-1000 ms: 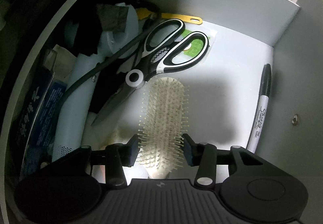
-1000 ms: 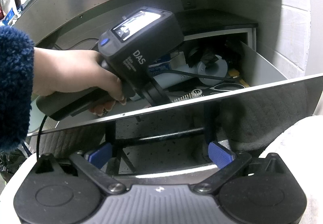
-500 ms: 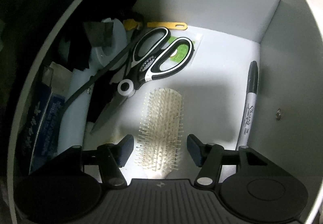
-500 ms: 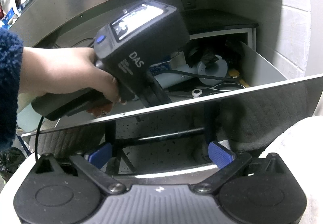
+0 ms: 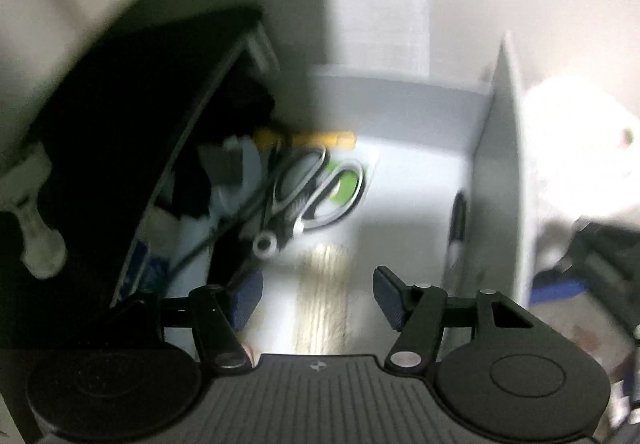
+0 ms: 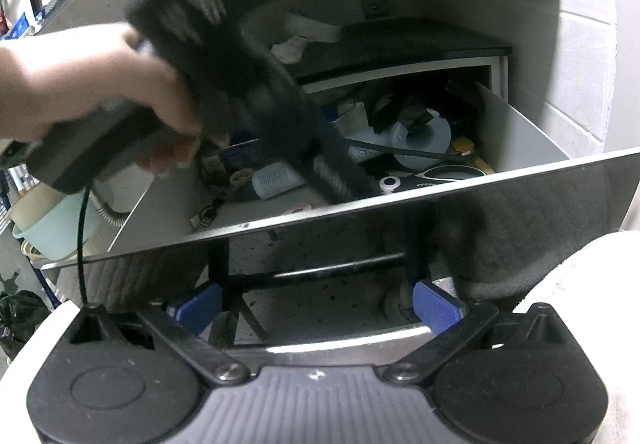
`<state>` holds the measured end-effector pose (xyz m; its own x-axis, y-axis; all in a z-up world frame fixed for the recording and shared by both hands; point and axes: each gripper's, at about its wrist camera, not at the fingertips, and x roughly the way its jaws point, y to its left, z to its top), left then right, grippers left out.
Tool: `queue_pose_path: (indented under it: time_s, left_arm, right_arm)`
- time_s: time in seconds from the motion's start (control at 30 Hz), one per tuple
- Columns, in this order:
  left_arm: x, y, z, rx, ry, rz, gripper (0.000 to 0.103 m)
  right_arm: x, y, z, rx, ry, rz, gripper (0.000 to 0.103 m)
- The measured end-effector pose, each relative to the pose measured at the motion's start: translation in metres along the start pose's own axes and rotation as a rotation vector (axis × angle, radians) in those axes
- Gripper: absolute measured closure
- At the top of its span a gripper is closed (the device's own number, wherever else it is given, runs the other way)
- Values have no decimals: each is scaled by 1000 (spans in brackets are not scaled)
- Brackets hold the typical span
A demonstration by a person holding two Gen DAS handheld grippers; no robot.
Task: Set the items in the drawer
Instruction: 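Lift the left tool out of the drawer and back away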
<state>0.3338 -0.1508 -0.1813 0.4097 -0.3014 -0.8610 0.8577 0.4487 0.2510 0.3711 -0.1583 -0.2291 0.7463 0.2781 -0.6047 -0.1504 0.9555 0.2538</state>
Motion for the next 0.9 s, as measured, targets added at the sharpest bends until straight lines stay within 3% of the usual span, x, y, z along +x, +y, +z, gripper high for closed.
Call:
queue_pose_path:
  time_s: [0.3, 0.63, 0.9]
  left_arm:
    - [-69, -11, 5, 22, -156, 37, 42]
    - [-136, -17, -30, -151, -207, -7, 42]
    - [-161, -48, -93, -366, -239, -46, 42]
  right_arm:
    - [3, 2, -1, -9, 3, -6, 0]
    - [4, 8, -2, -36, 9, -25, 0]
    - [5, 10, -2, -44, 9, -36, 0]
